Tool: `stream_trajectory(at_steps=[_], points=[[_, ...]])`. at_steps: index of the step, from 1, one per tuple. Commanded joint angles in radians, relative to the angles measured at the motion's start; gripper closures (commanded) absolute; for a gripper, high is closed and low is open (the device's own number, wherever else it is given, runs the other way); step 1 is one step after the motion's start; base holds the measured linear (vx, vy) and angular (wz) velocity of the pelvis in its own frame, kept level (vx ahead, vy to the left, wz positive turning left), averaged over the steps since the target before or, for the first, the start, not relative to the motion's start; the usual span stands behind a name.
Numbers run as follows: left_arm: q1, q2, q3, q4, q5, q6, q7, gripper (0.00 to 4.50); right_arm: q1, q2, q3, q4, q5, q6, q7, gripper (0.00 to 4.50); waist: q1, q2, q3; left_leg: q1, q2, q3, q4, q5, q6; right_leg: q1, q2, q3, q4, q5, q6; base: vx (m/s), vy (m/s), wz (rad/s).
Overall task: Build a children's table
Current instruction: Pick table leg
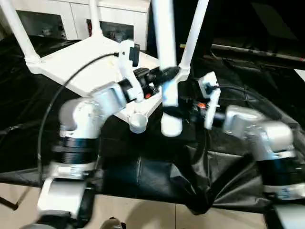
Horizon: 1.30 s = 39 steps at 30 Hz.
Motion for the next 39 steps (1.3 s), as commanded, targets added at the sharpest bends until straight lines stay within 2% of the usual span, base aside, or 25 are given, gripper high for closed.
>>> stream_trajectory(at_steps=[1, 6, 8, 9, 10, 13, 22, 23, 24, 26, 29, 31, 32, 33, 36, 39], points=[[-0.025, 0.010, -0.012, -0.025, -0.019, 0.005, -0.047, 2.61, -0.019, -0.022, 0.001, -0.013, 0.015, 0.025, 0.016, 1.46, 0.001, -0.002, -0.074, 0.029, 0.044, -0.006, -0.070, -0.084, -0.002, 0.055, -0.063, 0.035, -0.058, -0.020, -0.241, 0.000, 0.000, 0.00], [-0.034, 0.004, 0.013, -0.025, -0.058, 0.015, -0.074, 2.61, -0.022, -0.023, 0.009, -0.014, 0.028, 0.040, 0.029, 1.46, 0.002, -0.003, -0.074, 0.029, 0.045, -0.007, -0.072, -0.103, -0.018, 0.054, -0.063, 0.034, -0.060, -0.050, -0.238, 0.000, 0.000, 0.00], [-0.035, -0.012, 0.034, -0.024, -0.077, 0.016, -0.067, 2.61, -0.022, -0.015, 0.013, -0.013, 0.037, 0.052, 0.035, 1.79, 0.002, -0.009, -0.074, 0.029, 0.044, -0.006, -0.072, -0.105, -0.019, 0.055, -0.063, 0.034, -0.060, -0.057, -0.235, 0.000, 0.000, 0.00], [-0.035, -0.012, 0.034, -0.024, -0.077, 0.016, -0.067, 2.61, -0.022, -0.015, 0.013, -0.013, 0.037, 0.052, 0.035, 1.79, 0.004, -0.006, -0.074, 0.029, 0.044, -0.006, -0.071, -0.099, -0.017, 0.055, -0.065, 0.035, -0.059, -0.050, -0.238, 0.000, 0.000, 0.00], [-0.035, -0.018, 0.042, -0.021, -0.085, 0.017, -0.067, 2.61, -0.023, -0.010, 0.015, -0.010, 0.042, 0.061, 0.038, 1.83, 0.004, -0.009, -0.074, 0.028, 0.044, -0.006, -0.071, -0.097, -0.015, 0.054, -0.063, 0.035, -0.060, -0.047, -0.236, 0.000, 0.000, 0.00], [-0.035, -0.014, 0.039, -0.018, -0.084, 0.015, -0.076, 2.61, -0.024, -0.008, 0.015, -0.009, 0.043, 0.064, 0.039, 2.17, 0.004, -0.008, -0.074, 0.028, 0.044, -0.007, -0.071, -0.096, -0.019, 0.053, -0.063, 0.034, -0.060, -0.055, -0.227, 0.000, 0.000, 0.00], [-0.029, -0.016, 0.055, -0.007, -0.092, 0.014, -0.073, 2.62, -0.040, 0.005, -0.003, 0.005, 0.050, 0.065, 0.015, 2.44, 0.005, -0.011, -0.076, 0.029, 0.044, -0.006, -0.070, -0.082, -0.018, 0.053, -0.062, 0.034, -0.057, -0.038, -0.227, 0.000, 0.000, 0.00], [-0.024, -0.018, 0.053, -0.009, -0.083, 0.007, -0.064, 2.27, -0.039, 0.006, -0.003, 0.002, 0.048, 0.063, 0.008, 2.45, 0.005, -0.010, -0.075, 0.029, 0.044, -0.007, -0.071, -0.085, -0.021, 0.053, -0.062, 0.034, -0.057, -0.039, -0.227, 0.000, 0.000, 0.00], [-0.031, -0.031, 0.059, 0.012, -0.060, 0.006, -0.006, 2.27, -0.039, 0.012, -0.005, 0.001, 0.044, 0.059, -0.007, 2.45, 0.005, -0.013, -0.075, 0.028, 0.045, -0.007, -0.072, -0.087, -0.024, 0.054, -0.062, 0.034, -0.057, -0.036, -0.228, 0.000, 0.000, 0.00], [-0.044, -0.060, 0.071, 0.057, -0.011, -0.015, 0.100, 1.92, -0.038, 0.031, -0.005, 0.001, 0.018, 0.037, -0.056, 2.46, 0.006, -0.011, -0.075, 0.030, 0.045, -0.008, -0.072, -0.096, -0.033, 0.052, -0.063, 0.034, -0.059, -0.045, -0.223, 0.000, 0.000, 0.00], [-0.043, -0.082, 0.063, 0.065, 0.035, -0.041, 0.169, 1.69, -0.037, 0.048, 0.008, 0.001, -0.016, 0.008, -0.097, 2.49, 0.005, -0.018, -0.076, 0.028, 0.045, -0.010, -0.074, -0.100, -0.047, 0.056, -0.064, 0.033, -0.061, -0.048, -0.206, 0.000, 0.000, 0.00], [-0.040, -0.106, 0.055, 0.064, 0.074, -0.065, 0.230, 1.47, -0.037, 0.066, 0.016, 0.002, -0.038, -0.010, -0.131, 2.49, 0.005, -0.016, -0.075, 0.029, 0.047, -0.010, -0.075, -0.103, -0.050, 0.054, -0.064, 0.035, -0.062, -0.048, -0.197, 0.000, 0.000, 0.00], [-0.038, -0.118, 0.053, 0.062, 0.083, -0.074, 0.249, 1.46, -0.038, 0.075, 0.017, 0.005, -0.047, -0.016, -0.147, 2.49, 0.003, -0.019, -0.075, 0.028, 0.046, -0.010, -0.075, -0.108, -0.052, 0.055, -0.063, 0.034, -0.063, -0.050, -0.192, 0.000, 0.000, 0.00], [-0.032, -0.144, 0.054, 0.052, 0.099, -0.088, 0.295, 1.46, -0.040, 0.093, 0.019, 0.011, -0.064, -0.027, -0.184, 2.50, 0.004, -0.015, -0.075, 0.029, 0.046, -0.010, -0.075, -0.112, -0.053, 0.053, -0.064, 0.035, -0.064, -0.053, -0.190, 0.000, 0.000, 0.00], [-0.026, -0.171, 0.058, 0.037, 0.104, -0.092, 0.345, 1.46, -0.042, 0.110, 0.017, 0.015, -0.076, -0.035, -0.221, 2.50, 0.004, -0.019, -0.076, 0.029, 0.045, -0.010, -0.073, -0.102, -0.050, 0.055, -0.063, 0.035, -0.062, -0.036, -0.194, 0.000, 0.000, 0.00], [-0.022, -0.180, 0.059, 0.030, 0.118, -0.096, 0.383, 1.81, -0.044, 0.122, 0.012, 0.016, -0.082, -0.039, -0.245, 2.51, 0.003, -0.021, -0.076, 0.027, 0.044, -0.010, -0.073, -0.097, -0.043, 0.056, -0.061, 0.035, -0.062, -0.026, -0.193, 0.000, 0.000, 0.00]])
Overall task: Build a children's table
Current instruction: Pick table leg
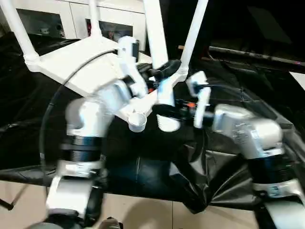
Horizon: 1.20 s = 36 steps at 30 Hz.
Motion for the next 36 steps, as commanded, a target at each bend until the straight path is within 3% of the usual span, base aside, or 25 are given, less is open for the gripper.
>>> stream_trajectory(at_steps=[1, 7, 9, 10, 11, 19, 26, 27, 28, 31, 36], points=[[0.002, -0.011, -0.002, -0.019, 0.019, -0.010, 0.036, 1.84, -0.014, 0.000, -0.013, 0.002, -0.010, -0.020, -0.023, 2.51, 0.001, 0.001, -0.076, 0.025, 0.043, -0.010, -0.073, -0.107, -0.040, 0.054, -0.061, 0.035, -0.064, -0.041, -0.189, 0.000, 0.000, 0.00], [0.006, -0.023, 0.031, -0.041, -0.007, 0.008, 0.054, 2.28, -0.026, 0.008, -0.024, 0.013, -0.032, -0.039, -0.047, 2.51, 0.000, -0.005, -0.076, 0.025, 0.043, -0.009, -0.073, -0.109, -0.041, 0.053, -0.061, 0.035, -0.064, -0.055, -0.185, 0.000, 0.000, 0.00], [0.010, -0.019, 0.030, -0.050, -0.017, 0.016, 0.045, 2.49, -0.034, 0.012, -0.043, 0.019, -0.007, -0.028, -0.041, 2.51, 0.000, -0.004, -0.075, 0.027, 0.044, -0.010, -0.073, -0.114, -0.039, 0.051, -0.061, 0.035, -0.065, -0.063, -0.183, 0.000, 0.000, 0.00], [0.011, -0.019, 0.030, -0.052, -0.019, 0.018, 0.047, 2.54, -0.036, 0.013, -0.050, 0.021, 0.002, -0.023, -0.039, 1.95, -0.001, -0.005, -0.075, 0.027, 0.044, -0.010, -0.073, -0.114, -0.038, 0.052, -0.062, 0.035, -0.065, -0.064, -0.183, 0.000, 0.000, 0.00], [0.012, -0.019, 0.032, -0.055, -0.027, 0.023, 0.042, 2.54, -0.039, 0.010, -0.057, 0.022, 0.014, -0.012, -0.031, 1.81, -0.001, -0.005, -0.075, 0.026, 0.044, -0.010, -0.074, -0.112, -0.037, 0.052, -0.062, 0.035, -0.064, -0.064, -0.182, 0.000, 0.000, 0.00], [-0.010, -0.020, 0.093, -0.044, -0.144, 0.123, 0.007, 2.60, -0.052, -0.073, -0.079, -0.015, 0.099, 0.077, 0.101, 1.13, 0.006, -0.007, -0.075, 0.027, 0.042, -0.009, -0.071, -0.112, -0.033, 0.054, -0.060, 0.035, -0.064, -0.057, -0.186, 0.000, 0.000, 0.00], [-0.029, -0.015, 0.169, -0.045, -0.311, 0.234, -0.037, 2.60, -0.061, -0.173, -0.091, -0.030, 0.183, 0.175, 0.221, 1.07, 0.008, -0.015, -0.075, 0.025, 0.041, -0.007, -0.068, -0.100, -0.020, 0.055, -0.061, 0.033, -0.065, -0.068, -0.204, 0.000, 0.000, 0.00], [-0.029, -0.013, 0.169, -0.049, -0.318, 0.243, -0.040, 2.60, -0.060, -0.183, -0.091, -0.033, 0.188, 0.180, 0.231, 1.07, 0.010, -0.015, -0.074, 0.025, 0.041, -0.008, -0.068, -0.101, -0.021, 0.055, -0.060, 0.033, -0.065, -0.071, -0.202, 0.000, 0.000, 0.00], [-0.027, -0.011, 0.168, -0.061, -0.326, 0.258, -0.048, 2.60, -0.056, -0.194, -0.096, -0.040, 0.205, 0.195, 0.248, 1.07, 0.010, -0.022, -0.074, 0.025, 0.041, -0.007, -0.068, -0.101, -0.018, 0.054, -0.060, 0.033, -0.066, -0.080, -0.198, 0.000, 0.000, 0.00], [-0.022, -0.012, 0.169, -0.077, -0.341, 0.275, -0.055, 2.60, -0.053, -0.200, -0.113, -0.047, 0.235, 0.224, 0.258, 1.07, 0.011, -0.019, -0.073, 0.025, 0.043, -0.008, -0.069, -0.100, -0.021, 0.053, -0.062, 0.033, -0.067, -0.092, -0.193, 0.000, 0.000, 0.00], [0.001, 0.005, 0.132, -0.132, -0.370, 0.294, -0.112, 2.60, -0.055, -0.204, -0.127, -0.044, 0.267, 0.239, 0.275, 1.07, 0.010, -0.025, -0.074, 0.027, 0.044, -0.008, -0.069, -0.108, -0.036, 0.051, -0.062, 0.032, -0.067, -0.099, -0.190, 0.000, 0.000, 0.00]])
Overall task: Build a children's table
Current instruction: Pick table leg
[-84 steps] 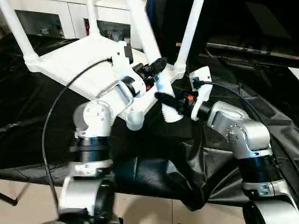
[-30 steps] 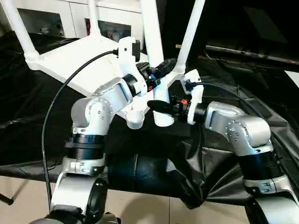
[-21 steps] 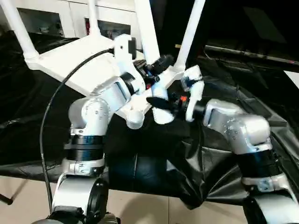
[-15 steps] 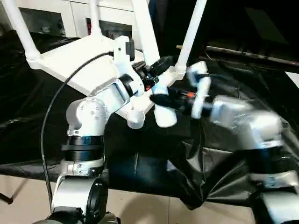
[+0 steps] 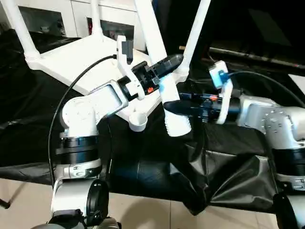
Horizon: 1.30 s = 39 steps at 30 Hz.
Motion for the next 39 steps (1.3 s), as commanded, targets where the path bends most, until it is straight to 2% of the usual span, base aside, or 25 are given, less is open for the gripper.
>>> stream_trajectory(at_steps=[1, 5, 6, 7, 10, 11, 12, 13, 14, 16, 17, 18, 19, 21, 23, 25, 29, 30, 35, 39], points=[[-0.002, 0.002, -0.032, -0.046, -0.028, 0.011, -0.045, 2.60, -0.008, -0.019, -0.025, -0.004, 0.005, 0.011, 0.002, 1.07, 0.005, -0.001, -0.073, 0.027, 0.043, -0.008, -0.070, -0.112, -0.038, 0.051, -0.062, 0.033, -0.067, -0.101, -0.190, 0.000, 0.000, 0.00], [0.003, 0.014, -0.053, -0.068, -0.034, 0.015, -0.069, 2.60, -0.010, -0.022, -0.014, -0.001, 0.006, 0.012, 0.009, 1.07, 0.006, -0.004, -0.073, 0.027, 0.044, -0.008, -0.070, -0.115, -0.043, 0.050, -0.061, 0.033, -0.069, -0.116, -0.180, 0.000, 0.000, 0.00], [0.003, 0.023, -0.068, -0.074, -0.021, 0.013, -0.079, 2.60, -0.009, -0.020, -0.011, -0.004, 0.007, 0.011, 0.009, 1.07, 0.009, 0.002, -0.073, 0.028, 0.044, -0.009, -0.071, -0.119, -0.048, 0.049, -0.062, 0.033, -0.068, -0.121, -0.177, 0.000, 0.000, 0.00], [0.003, 0.025, -0.072, -0.075, -0.018, 0.012, -0.082, 2.60, -0.009, -0.020, -0.011, -0.005, 0.007, 0.011, 0.009, 1.07, 0.008, 0.001, -0.072, 0.029, 0.044, -0.009, -0.071, -0.123, -0.050, 0.047, -0.061, 0.033, -0.070, -0.126, -0.173, 0.000, 0.000, 0.00], [0.013, 0.095, -0.193, -0.103, 0.086, -0.028, -0.156, 2.60, -0.001, -0.012, 0.005, -0.017, 0.005, -0.006, 0.014, 1.07, 0.010, 0.001, -0.073, 0.030, 0.047, -0.010, -0.075, -0.127, -0.057, 0.046, -0.061, 0.033, -0.070, -0.145, -0.150, 0.000, 0.000, 0.00], [0.014, 0.104, -0.210, -0.106, 0.099, -0.034, -0.167, 2.60, 0.001, -0.012, 0.008, -0.017, 0.005, -0.009, 0.015, 1.07, 0.014, 0.012, -0.073, 0.032, 0.046, -0.011, -0.075, -0.128, -0.063, 0.044, -0.061, 0.034, -0.069, -0.144, -0.145, 0.000, 0.000, 0.00], [0.012, 0.117, -0.233, -0.107, 0.114, -0.039, -0.179, 2.60, 0.003, -0.011, 0.013, -0.019, 0.004, -0.013, 0.016, 1.07, 0.014, 0.007, -0.073, 0.032, 0.045, -0.010, -0.075, -0.128, -0.068, 0.044, -0.059, 0.034, -0.070, -0.133, -0.144, 0.000, 0.000, 0.00], [0.011, 0.120, -0.239, -0.106, 0.118, -0.041, -0.184, 2.60, 0.004, -0.010, 0.015, -0.019, 0.002, -0.015, 0.016, 1.07, 0.015, 0.006, -0.074, 0.032, 0.045, -0.009, -0.074, -0.127, -0.071, 0.045, -0.060, 0.034, -0.068, -0.125, -0.147, 0.000, 0.000, 0.00], [0.005, 0.138, -0.269, -0.102, 0.137, -0.050, -0.211, 2.60, 0.008, -0.011, 0.027, -0.020, -0.006, -0.027, 0.020, 1.07, 0.019, 0.013, -0.074, 0.032, 0.045, -0.010, -0.075, -0.127, -0.076, 0.044, -0.060, 0.034, -0.069, -0.110, -0.151, 0.000, 0.000, 0.00], [-0.005, 0.149, -0.288, -0.093, 0.145, -0.056, -0.231, 2.60, 0.016, -0.012, 0.041, -0.025, -0.017, -0.040, 0.024, 1.07, 0.019, 0.011, -0.075, 0.031, 0.044, -0.010, -0.075, -0.136, -0.086, 0.047, -0.059, 0.033, -0.065, -0.099, -0.161, 0.000, 0.000, 0.00], [-0.013, 0.152, -0.293, -0.084, 0.147, -0.062, -0.243, 2.60, 0.022, -0.015, 0.050, -0.030, -0.023, -0.046, 0.028, 1.07, 0.022, 0.027, -0.075, 0.032, 0.044, -0.012, -0.076, -0.143, -0.091, 0.046, -0.060, 0.033, -0.063, -0.096, -0.164, 0.000, 0.000, 0.00], [-0.017, 0.154, -0.296, -0.077, 0.148, -0.066, -0.252, 2.60, 0.025, -0.017, 0.056, -0.033, -0.026, -0.050, 0.029, 1.07, 0.019, 0.018, -0.075, 0.032, 0.043, -0.010, -0.076, -0.153, -0.092, 0.046, -0.058, 0.033, -0.067, -0.097, -0.163, 0.000, 0.000, 0.00], [-0.031, 0.156, -0.301, -0.060, 0.152, -0.080, -0.274, 2.60, 0.039, -0.020, 0.066, -0.042, -0.031, -0.052, 0.032, 1.07, 0.021, 0.040, -0.076, 0.033, 0.042, -0.014, -0.077, -0.160, -0.099, 0.046, -0.058, 0.032, -0.062, -0.092, -0.167, 0.000, 0.000, 0.00], [-0.040, 0.156, -0.301, -0.053, 0.148, -0.084, -0.290, 2.60, 0.050, -0.021, 0.070, -0.050, -0.029, -0.048, 0.033, 1.07, 0.020, 0.029, -0.076, 0.032, 0.042, -0.013, -0.077, -0.173, -0.096, 0.050, -0.058, 0.032, -0.066, -0.081, -0.177, 0.000, 0.000, 0.00], [-0.045, 0.154, -0.298, -0.052, 0.138, -0.083, -0.314, 2.60, 0.067, -0.024, 0.075, -0.059, -0.028, -0.046, 0.032, 1.07, 0.020, 0.034, -0.076, 0.030, 0.042, -0.013, -0.076, -0.173, -0.093, 0.051, -0.059, 0.032, -0.065, -0.073, -0.187, 0.000, 0.000, 0.00], [-0.048, 0.146, -0.286, -0.051, 0.118, -0.081, -0.328, 2.60, 0.078, -0.024, 0.077, -0.064, -0.026, -0.045, 0.032, 1.07, 0.019, 0.033, -0.075, 0.029, 0.041, -0.012, -0.076, -0.179, -0.087, 0.052, -0.059, 0.032, -0.066, -0.094, -0.191, 0.000, 0.000, 0.00], [-0.052, 0.142, -0.283, -0.043, 0.106, -0.088, -0.359, 2.60, 0.089, -0.020, 0.080, -0.068, -0.017, -0.049, 0.044, 1.07, 0.020, 0.041, -0.074, 0.031, 0.043, -0.012, -0.077, -0.204, -0.081, 0.049, -0.062, 0.033, -0.073, -0.146, -0.191, 0.000, 0.000, 0.00], [-0.051, 0.143, -0.284, -0.045, 0.106, -0.087, -0.365, 2.60, 0.091, -0.019, 0.081, -0.070, -0.017, -0.050, 0.046, 1.07, 0.019, 0.038, -0.075, 0.030, 0.043, -0.013, -0.077, -0.204, -0.081, 0.050, -0.061, 0.033, -0.071, -0.142, -0.193, 0.000, 0.000, 0.00], [-0.041, 0.145, -0.293, -0.059, 0.106, -0.079, -0.389, 2.60, 0.094, -0.012, 0.083, -0.070, -0.011, -0.053, 0.057, 1.07, 0.019, 0.041, -0.075, 0.030, 0.044, -0.013, -0.077, -0.191, -0.076, 0.049, -0.060, 0.032, -0.068, -0.118, -0.202, 0.000, 0.000, 0.00], [-0.034, 0.141, -0.298, -0.067, 0.103, -0.073, -0.399, 2.60, 0.084, 0.002, 0.083, -0.059, -0.001, -0.060, 0.068, 1.07, 0.019, 0.038, -0.075, 0.030, 0.044, -0.012, -0.077, -0.191, -0.072, 0.048, -0.062, 0.033, -0.068, -0.130, -0.202, 0.000, 0.000, 0.00]])
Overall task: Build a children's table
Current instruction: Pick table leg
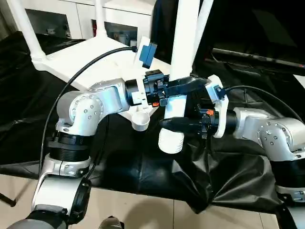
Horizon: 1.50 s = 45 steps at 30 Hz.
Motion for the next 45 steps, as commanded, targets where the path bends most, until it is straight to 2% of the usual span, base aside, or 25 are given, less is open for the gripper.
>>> stream_trajectory(at_steps=[1, 13, 14, 17, 26, 33, 37, 38, 42, 45], points=[[-0.012, -0.012, -0.014, -0.038, -0.025, 0.002, -0.023, 2.60, -0.003, 0.000, 0.003, -0.001, -0.002, -0.010, -0.002, 1.07, -0.002, 0.013, -0.077, 0.029, 0.044, -0.011, -0.076, -0.194, -0.066, 0.048, -0.062, 0.034, -0.069, -0.134, -0.203, 0.000, 0.000, 0.00], [-0.007, -0.017, -0.029, -0.037, -0.011, -0.002, -0.042, 2.60, -0.014, 0.017, 0.005, 0.015, 0.006, -0.017, 0.010, 1.07, -0.003, 0.014, -0.077, 0.029, 0.044, -0.011, -0.076, -0.194, -0.070, 0.047, -0.061, 0.034, -0.069, -0.132, -0.198, 0.000, 0.000, 0.00], [-0.007, -0.015, -0.031, -0.036, -0.010, -0.002, -0.044, 2.60, -0.015, 0.017, 0.002, 0.016, 0.007, -0.017, 0.010, 1.34, -0.003, 0.015, -0.077, 0.029, 0.043, -0.011, -0.077, -0.193, -0.069, 0.047, -0.061, 0.033, -0.069, -0.131, -0.199, 0.000, 0.000, 0.00], [-0.003, -0.010, -0.038, -0.039, -0.005, -0.002, -0.053, 2.60, -0.017, 0.018, -0.001, 0.020, 0.009, -0.018, 0.012, 1.46, -0.003, 0.015, -0.076, 0.029, 0.044, -0.011, -0.077, -0.202, -0.070, 0.047, -0.062, 0.033, -0.070, -0.140, -0.198, 0.000, 0.000, 0.00], [0.002, -0.005, -0.042, -0.037, 0.000, -0.007, -0.058, 2.60, -0.021, 0.017, -0.005, 0.027, 0.012, -0.019, 0.019, 2.28, -0.002, 0.015, -0.076, 0.029, 0.044, -0.012, -0.077, -0.198, -0.071, 0.047, -0.063, 0.034, -0.069, -0.142, -0.196, 0.000, 0.000, 0.00], [0.014, 0.004, -0.055, -0.052, -0.001, -0.019, -0.090, 2.60, -0.016, 0.012, -0.007, 0.026, 0.008, -0.025, 0.023, 2.48, -0.003, 0.017, -0.076, 0.029, 0.043, -0.012, -0.078, -0.205, -0.074, 0.047, -0.061, 0.033, -0.070, -0.145, -0.194, 0.000, 0.000, 0.00], [0.012, 0.002, -0.057, -0.047, 0.001, -0.022, -0.090, 2.60, -0.011, 0.011, -0.002, 0.020, -0.013, -0.054, 0.011, 2.48, -0.004, 0.015, -0.076, 0.030, 0.044, -0.011, -0.078, -0.211, -0.076, 0.046, -0.062, 0.034, -0.070, -0.149, -0.194, 0.000, 0.000, 0.00], [0.011, 0.002, -0.059, -0.045, 0.002, -0.023, -0.091, 2.60, -0.015, 0.016, -0.009, 0.027, -0.007, -0.046, 0.005, 1.93, -0.003, 0.016, -0.076, 0.030, 0.044, -0.012, -0.078, -0.211, -0.076, 0.046, -0.062, 0.034, -0.070, -0.150, -0.194, 0.000, 0.000, 0.00], [0.013, 0.008, -0.063, -0.047, -0.002, -0.022, -0.098, 2.61, -0.030, 0.014, -0.032, 0.048, 0.011, -0.036, 0.003, 1.70, -0.004, 0.015, -0.076, 0.030, 0.044, -0.011, -0.078, -0.211, -0.075, 0.046, -0.062, 0.034, -0.071, -0.155, -0.195, 0.000, 0.000, 0.00], [0.015, 0.010, -0.065, -0.049, -0.003, -0.021, -0.103, 2.61, -0.034, 0.003, -0.035, 0.051, 0.010, -0.043, 0.014, 1.35, -0.005, 0.015, -0.076, 0.029, 0.044, -0.011, -0.078, -0.206, -0.073, 0.046, -0.061, 0.034, -0.070, -0.149, -0.194, 0.000, 0.000, 0.00]])
